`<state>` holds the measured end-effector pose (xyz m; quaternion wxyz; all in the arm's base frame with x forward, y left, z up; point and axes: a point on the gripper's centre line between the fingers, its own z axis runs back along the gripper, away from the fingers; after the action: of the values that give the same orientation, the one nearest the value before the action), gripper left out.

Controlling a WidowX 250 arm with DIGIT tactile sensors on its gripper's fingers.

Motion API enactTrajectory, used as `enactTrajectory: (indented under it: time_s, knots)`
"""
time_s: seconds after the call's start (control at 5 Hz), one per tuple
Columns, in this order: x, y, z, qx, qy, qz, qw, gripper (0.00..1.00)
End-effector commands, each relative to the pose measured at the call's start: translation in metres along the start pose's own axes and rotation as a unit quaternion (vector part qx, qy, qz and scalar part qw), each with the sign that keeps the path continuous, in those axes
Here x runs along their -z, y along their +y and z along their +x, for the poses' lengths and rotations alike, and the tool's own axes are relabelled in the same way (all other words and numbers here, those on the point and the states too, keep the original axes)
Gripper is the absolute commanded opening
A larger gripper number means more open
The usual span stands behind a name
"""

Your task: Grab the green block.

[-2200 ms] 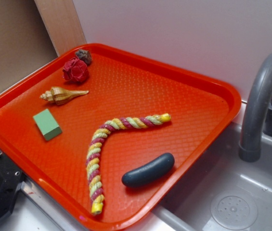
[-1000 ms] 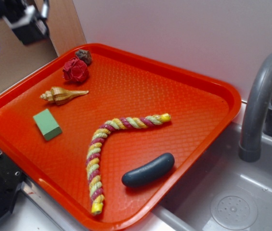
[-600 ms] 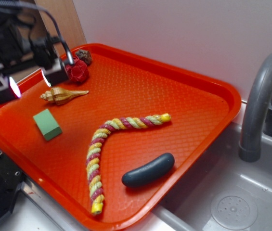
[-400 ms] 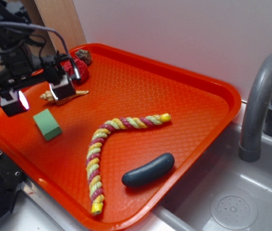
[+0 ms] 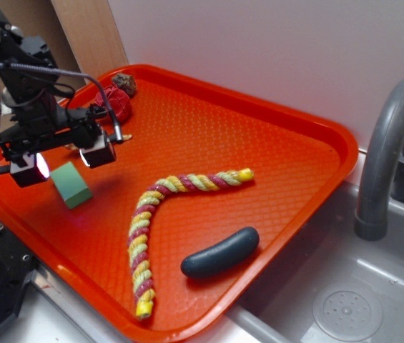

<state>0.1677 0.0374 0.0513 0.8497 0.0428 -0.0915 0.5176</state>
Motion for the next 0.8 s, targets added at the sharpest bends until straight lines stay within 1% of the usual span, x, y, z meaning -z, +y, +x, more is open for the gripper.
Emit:
enactTrajectory:
  time_s: [0.0, 0.2, 0.4, 0.6]
  knots:
    - [0.013, 0.007, 0.007, 0.013, 0.018, -0.040, 0.999, 1.00]
    - [0.022, 0.009, -0.004, 0.029, 0.027, -0.055, 0.998, 1.00]
    - [0.027, 0.010, -0.006, 0.045, 0.033, -0.066, 0.996, 0.00]
    - [0.025, 0.010, -0.009, 0.065, 0.006, -0.069, 0.996, 0.00]
